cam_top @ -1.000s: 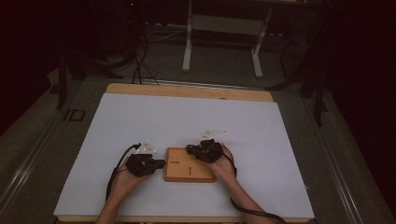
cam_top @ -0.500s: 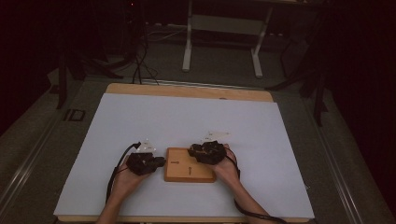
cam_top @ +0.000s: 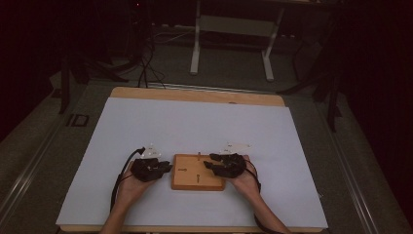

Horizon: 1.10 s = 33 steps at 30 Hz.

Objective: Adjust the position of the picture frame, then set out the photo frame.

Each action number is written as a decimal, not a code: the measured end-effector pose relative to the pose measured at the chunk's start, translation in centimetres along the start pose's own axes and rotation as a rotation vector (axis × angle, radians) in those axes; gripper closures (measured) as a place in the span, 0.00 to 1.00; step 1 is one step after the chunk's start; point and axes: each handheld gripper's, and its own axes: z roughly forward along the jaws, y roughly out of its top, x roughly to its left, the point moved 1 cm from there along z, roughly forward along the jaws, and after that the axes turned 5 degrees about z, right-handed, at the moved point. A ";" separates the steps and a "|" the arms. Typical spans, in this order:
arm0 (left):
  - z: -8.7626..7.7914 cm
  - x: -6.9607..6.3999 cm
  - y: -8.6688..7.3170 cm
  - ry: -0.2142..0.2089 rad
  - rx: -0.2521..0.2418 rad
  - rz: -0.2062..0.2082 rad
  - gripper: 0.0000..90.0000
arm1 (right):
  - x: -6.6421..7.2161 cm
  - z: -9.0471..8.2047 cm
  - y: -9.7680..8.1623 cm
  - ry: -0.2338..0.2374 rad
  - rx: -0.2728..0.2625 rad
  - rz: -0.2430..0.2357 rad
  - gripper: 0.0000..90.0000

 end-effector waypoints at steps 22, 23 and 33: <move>-0.2 -0.4 0.7 0.027 -0.040 0.013 0.78 | -1.5 -3.1 -2.2 -0.104 -0.024 0.019 0.61; -0.1 -0.5 0.8 0.022 -0.041 0.014 0.77 | -1.6 -3.1 -2.2 -0.105 -0.026 0.023 0.61; 0.4 -1.0 1.3 0.015 -0.051 0.028 0.72 | -2.0 -3.1 -2.5 -0.106 -0.020 0.032 0.62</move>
